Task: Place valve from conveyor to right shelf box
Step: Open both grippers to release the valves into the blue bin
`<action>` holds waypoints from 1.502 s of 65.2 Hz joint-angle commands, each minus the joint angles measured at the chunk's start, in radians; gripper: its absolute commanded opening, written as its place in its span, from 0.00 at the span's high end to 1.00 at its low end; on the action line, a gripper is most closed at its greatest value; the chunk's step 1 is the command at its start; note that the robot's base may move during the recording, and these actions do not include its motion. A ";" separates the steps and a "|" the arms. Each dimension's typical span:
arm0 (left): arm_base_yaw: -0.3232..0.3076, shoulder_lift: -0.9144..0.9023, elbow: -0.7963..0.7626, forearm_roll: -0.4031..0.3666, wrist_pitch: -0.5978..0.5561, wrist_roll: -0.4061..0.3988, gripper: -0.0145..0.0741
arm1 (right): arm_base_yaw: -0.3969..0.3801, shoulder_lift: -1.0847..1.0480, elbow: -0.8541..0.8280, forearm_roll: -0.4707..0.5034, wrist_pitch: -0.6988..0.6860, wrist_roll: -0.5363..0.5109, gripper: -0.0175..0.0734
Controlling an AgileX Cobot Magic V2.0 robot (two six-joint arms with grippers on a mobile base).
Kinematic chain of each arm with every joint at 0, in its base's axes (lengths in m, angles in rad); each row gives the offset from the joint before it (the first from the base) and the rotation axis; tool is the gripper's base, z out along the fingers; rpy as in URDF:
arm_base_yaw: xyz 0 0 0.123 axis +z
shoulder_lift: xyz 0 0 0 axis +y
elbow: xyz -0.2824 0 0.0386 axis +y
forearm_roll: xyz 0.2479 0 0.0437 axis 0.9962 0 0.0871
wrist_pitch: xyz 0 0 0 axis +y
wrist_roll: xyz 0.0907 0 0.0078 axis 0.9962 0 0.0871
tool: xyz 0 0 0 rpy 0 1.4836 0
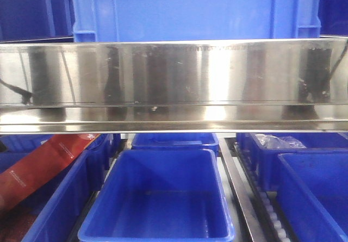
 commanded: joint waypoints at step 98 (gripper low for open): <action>0.001 -0.976 1.001 0.035 -0.544 0.097 0.96 | -0.002 -0.934 0.918 -0.097 -0.521 -0.031 0.99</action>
